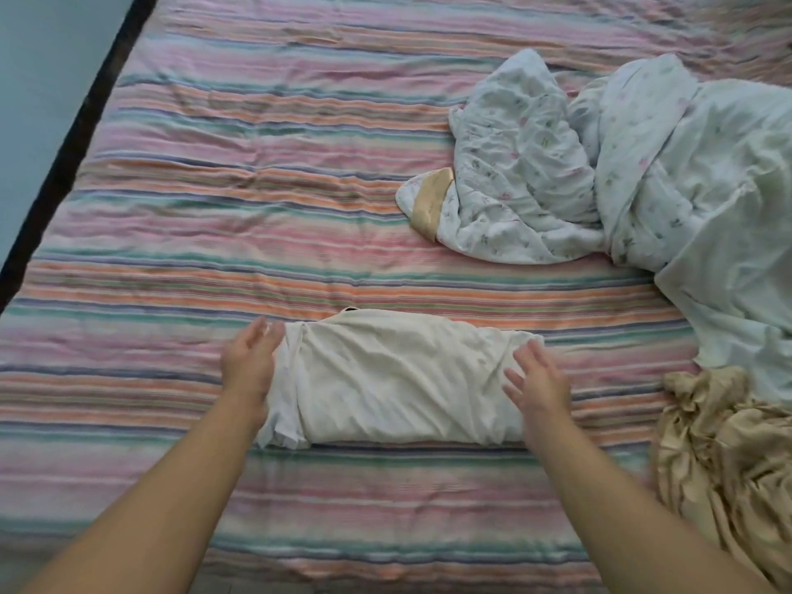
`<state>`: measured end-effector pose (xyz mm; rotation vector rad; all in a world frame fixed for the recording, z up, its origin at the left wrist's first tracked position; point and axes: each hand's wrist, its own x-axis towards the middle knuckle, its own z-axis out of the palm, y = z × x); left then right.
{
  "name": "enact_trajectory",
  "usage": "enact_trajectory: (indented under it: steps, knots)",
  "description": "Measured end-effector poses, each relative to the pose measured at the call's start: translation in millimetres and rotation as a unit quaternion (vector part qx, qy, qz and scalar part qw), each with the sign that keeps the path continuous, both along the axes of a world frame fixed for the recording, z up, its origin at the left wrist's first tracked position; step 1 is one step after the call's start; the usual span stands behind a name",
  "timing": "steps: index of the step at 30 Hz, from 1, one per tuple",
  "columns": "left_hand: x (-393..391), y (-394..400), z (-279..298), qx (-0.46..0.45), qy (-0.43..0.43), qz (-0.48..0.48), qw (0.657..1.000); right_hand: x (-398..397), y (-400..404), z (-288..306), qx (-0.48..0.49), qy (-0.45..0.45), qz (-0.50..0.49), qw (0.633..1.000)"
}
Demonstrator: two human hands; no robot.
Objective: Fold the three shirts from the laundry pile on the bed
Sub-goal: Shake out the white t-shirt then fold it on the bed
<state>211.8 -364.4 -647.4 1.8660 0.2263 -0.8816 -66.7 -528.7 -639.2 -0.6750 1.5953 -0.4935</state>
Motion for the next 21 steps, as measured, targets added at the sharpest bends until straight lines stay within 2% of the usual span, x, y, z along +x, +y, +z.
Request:
enact_trajectory:
  steps: [1,2,3,6,8,9,10,12,14,16,17,19,21]
  knots:
    - [-6,6,-6,0.041,-0.044,-0.053,0.997,4,12,-2,-0.036,0.057,0.103,0.992]
    - [-12,13,-10,0.082,-0.065,-0.102,0.989,8,26,-4,-0.066,0.098,0.219,0.969]
    - [-16,19,-17,0.114,-0.073,-0.135,0.982,11,37,-8,-0.084,0.131,0.333,0.930]
    - [-21,32,-38,0.204,-0.058,-0.133,0.968,16,61,-26,-0.121,0.230,0.585,0.769]
    - [-25,32,-47,0.271,-0.044,-0.083,0.958,24,71,-34,-0.193,0.281,0.664,0.665]
    - [-26,31,-52,0.298,-0.041,-0.060,0.952,30,74,-36,-0.228,0.294,0.685,0.627]
    - [-27,31,-54,0.317,-0.039,-0.045,0.946,36,76,-39,-0.243,0.302,0.702,0.598]
    - [-29,32,-61,0.338,-0.041,-0.048,0.939,44,77,-45,-0.206,0.310,0.736,0.566]
    - [-31,36,-64,0.336,-0.031,-0.052,0.940,48,75,-49,-0.133,0.303,0.758,0.562]
    - [-31,39,-62,0.271,-0.004,-0.007,0.963,50,73,-47,-0.112,0.296,0.748,0.584]
    - [-31,39,-57,0.222,0.027,0.033,0.974,51,73,-43,-0.118,0.288,0.727,0.613]
    - [-31,34,-41,0.153,0.090,0.095,0.979,52,77,-31,-0.128,0.254,0.650,0.704]
    - [-41,24,-22,0.126,0.078,0.081,0.986,52,84,-17,-0.108,0.194,0.550,0.805]
